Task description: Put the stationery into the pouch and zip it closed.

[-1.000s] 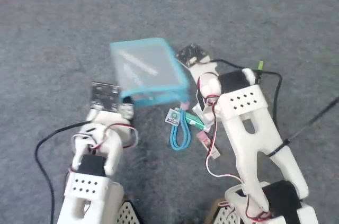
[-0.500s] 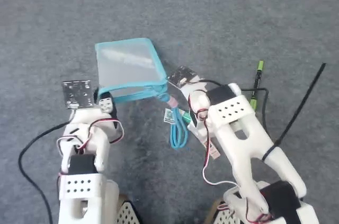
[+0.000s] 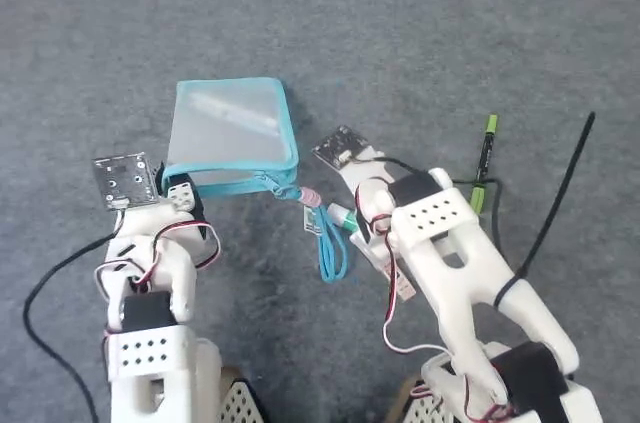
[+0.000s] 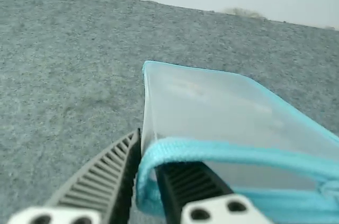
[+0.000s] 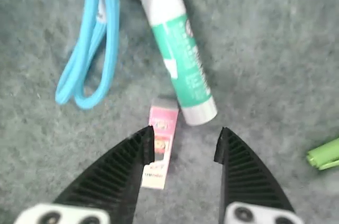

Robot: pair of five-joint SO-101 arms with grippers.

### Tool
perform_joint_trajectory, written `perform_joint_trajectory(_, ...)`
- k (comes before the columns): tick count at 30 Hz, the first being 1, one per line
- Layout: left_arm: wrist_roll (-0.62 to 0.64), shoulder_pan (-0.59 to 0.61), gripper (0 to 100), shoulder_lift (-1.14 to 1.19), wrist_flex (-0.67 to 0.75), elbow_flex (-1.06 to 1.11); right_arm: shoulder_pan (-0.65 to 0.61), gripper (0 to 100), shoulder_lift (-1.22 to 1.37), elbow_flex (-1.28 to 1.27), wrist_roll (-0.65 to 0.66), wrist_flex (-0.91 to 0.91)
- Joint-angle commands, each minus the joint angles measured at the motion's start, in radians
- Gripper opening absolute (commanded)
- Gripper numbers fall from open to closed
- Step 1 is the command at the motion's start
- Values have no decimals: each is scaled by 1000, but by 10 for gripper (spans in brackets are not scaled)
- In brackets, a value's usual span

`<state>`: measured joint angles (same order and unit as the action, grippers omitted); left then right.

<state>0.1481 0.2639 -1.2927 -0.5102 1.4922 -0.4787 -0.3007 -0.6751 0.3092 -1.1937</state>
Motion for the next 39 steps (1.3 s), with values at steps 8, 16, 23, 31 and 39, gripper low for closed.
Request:
perform_joint_trajectory(8, -2, 0, 12, -9, 38, -54, -54, 200, 122, 163, 118, 7)
perform_joint_trajectory(16, -2, -15, 12, -9, 41, -53, 363, 199, 205, 249, -193, 67)
perform_joint_trajectory(23, -2, -28, 12, -9, 35, -51, 433, 199, 395, 371, -227, 77)
perform_joint_trajectory(31, -2, -31, 12, -9, 35, -51, 506, 200, 555, 505, -232, 79)
perform_joint_trajectory(39, -2, -31, 12, -9, 35, -51, 567, 199, 645, 542, -226, 68)
